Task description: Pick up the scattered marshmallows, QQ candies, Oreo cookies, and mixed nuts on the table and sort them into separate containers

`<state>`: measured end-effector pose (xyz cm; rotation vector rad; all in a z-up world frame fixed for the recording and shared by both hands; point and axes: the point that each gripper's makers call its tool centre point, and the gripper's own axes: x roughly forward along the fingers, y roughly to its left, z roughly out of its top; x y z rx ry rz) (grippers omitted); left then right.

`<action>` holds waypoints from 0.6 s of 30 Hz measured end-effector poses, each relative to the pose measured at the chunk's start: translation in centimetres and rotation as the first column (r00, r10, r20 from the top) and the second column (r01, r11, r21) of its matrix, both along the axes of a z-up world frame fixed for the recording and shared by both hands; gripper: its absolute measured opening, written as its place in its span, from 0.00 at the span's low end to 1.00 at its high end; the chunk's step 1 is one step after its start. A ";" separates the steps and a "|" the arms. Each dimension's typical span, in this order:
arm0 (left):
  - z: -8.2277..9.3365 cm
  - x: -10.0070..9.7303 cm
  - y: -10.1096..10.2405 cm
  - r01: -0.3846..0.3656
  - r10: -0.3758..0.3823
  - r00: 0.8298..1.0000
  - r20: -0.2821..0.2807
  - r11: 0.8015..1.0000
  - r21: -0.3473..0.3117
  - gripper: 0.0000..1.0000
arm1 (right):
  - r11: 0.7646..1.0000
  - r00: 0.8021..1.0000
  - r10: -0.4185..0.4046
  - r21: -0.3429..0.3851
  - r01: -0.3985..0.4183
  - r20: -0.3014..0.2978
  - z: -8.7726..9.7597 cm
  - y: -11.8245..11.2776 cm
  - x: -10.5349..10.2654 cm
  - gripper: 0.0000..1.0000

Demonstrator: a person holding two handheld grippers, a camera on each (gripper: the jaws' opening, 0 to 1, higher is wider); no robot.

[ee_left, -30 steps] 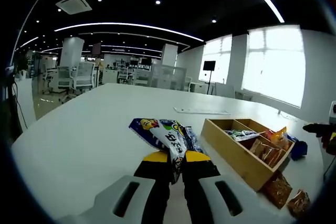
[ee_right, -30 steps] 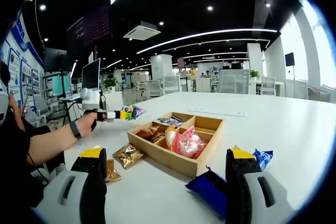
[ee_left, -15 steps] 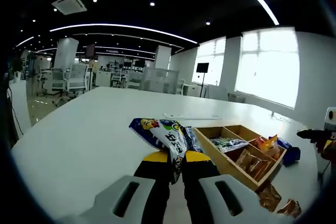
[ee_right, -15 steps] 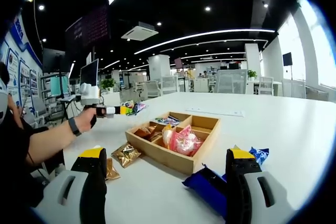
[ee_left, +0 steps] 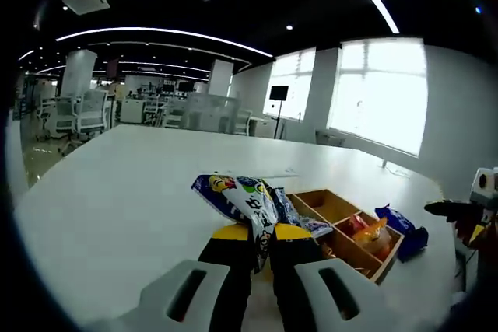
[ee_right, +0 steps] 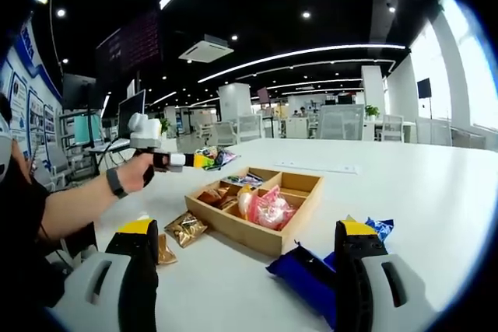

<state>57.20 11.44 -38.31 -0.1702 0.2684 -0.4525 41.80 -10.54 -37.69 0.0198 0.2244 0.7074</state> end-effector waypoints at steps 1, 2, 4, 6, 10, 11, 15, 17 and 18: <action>-0.1 0.2 -0.4 0.003 -0.003 1.000 -0.013 1.000 -0.006 0.12 | 1.000 1.000 0.000 0.004 0.000 0.009 0.4 0.0 -0.2 0.90; -0.2 0.4 -0.8 0.006 -0.006 1.000 -0.022 1.000 -0.010 0.12 | 1.000 1.000 0.001 0.005 -0.001 0.011 0.4 0.0 -0.2 0.90; -0.4 0.7 -1.4 0.008 -0.009 0.999 -0.039 1.000 -0.016 0.12 | 1.000 1.000 -0.001 0.007 0.001 0.012 0.4 -0.1 -0.3 0.90; -0.7 1.1 -2.3 0.020 -0.021 0.998 -0.059 1.000 -0.013 0.12 | 1.000 1.000 -0.002 0.006 0.002 0.012 0.3 -0.2 -0.4 0.90; -1.2 1.6 -3.4 0.037 -0.039 0.995 -0.087 0.999 -0.013 0.12 | 1.000 1.000 -0.010 0.007 0.010 0.004 0.1 -0.4 -0.4 0.89; -1.4 1.7 -3.6 0.039 -0.040 0.995 -0.095 0.999 -0.014 0.12 | 1.000 1.000 -0.011 0.008 0.011 0.004 0.1 -0.5 -0.4 0.89; -1.7 2.0 -4.3 0.046 -0.049 0.992 -0.119 0.999 -0.027 0.12 | 1.000 1.000 -0.016 0.009 0.016 0.010 0.2 -0.7 -0.4 0.89; -1.7 2.2 -4.6 0.047 -0.051 0.991 -0.127 0.998 -0.036 0.13 | 1.000 1.000 -0.017 0.009 0.017 0.008 0.2 -0.7 -0.4 0.89; -1.8 2.2 -4.8 0.048 -0.052 0.990 -0.130 0.998 -0.036 0.13 | 1.000 1.000 -0.017 0.007 0.017 0.006 0.1 -0.7 -0.4 0.89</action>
